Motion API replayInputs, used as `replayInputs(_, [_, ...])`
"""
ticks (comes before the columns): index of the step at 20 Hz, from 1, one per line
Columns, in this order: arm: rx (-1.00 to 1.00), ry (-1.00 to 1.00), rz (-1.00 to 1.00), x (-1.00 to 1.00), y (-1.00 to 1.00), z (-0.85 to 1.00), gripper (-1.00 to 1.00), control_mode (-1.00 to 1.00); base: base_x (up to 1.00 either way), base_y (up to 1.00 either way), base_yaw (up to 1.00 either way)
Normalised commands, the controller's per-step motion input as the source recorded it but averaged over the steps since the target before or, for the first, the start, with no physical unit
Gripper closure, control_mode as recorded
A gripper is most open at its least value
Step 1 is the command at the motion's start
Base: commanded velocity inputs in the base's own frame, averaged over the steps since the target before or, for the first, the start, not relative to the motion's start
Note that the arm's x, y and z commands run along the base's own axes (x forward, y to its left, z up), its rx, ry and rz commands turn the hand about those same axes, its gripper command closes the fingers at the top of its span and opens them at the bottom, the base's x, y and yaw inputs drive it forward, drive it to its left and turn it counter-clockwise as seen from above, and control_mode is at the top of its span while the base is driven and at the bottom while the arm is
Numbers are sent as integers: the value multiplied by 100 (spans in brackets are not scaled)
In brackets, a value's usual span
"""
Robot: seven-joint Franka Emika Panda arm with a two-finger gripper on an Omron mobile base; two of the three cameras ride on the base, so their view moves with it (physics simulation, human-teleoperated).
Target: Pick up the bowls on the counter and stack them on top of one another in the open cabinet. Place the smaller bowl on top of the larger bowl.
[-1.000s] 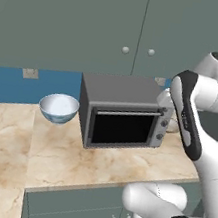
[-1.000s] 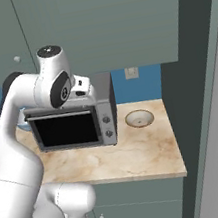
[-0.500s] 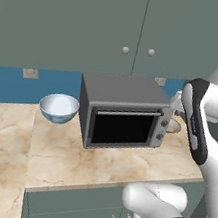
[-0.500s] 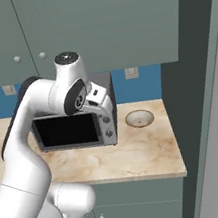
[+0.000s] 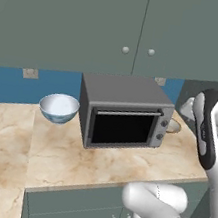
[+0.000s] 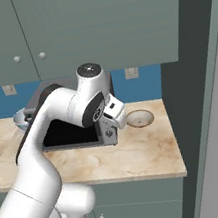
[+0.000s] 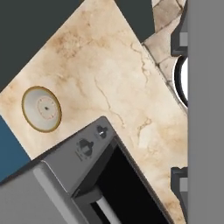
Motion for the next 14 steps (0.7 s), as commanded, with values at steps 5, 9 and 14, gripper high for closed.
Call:
replayInputs(5, [8,0,-11,5,-23,-26,-100,-100,0,0,0])
replayInputs(9, [13,0,-11,1,-31,-19,-100,-100,0,0,0])
replayInputs(14, [11,0,-12,5,-29,-20,-100,-100,0,0,0])
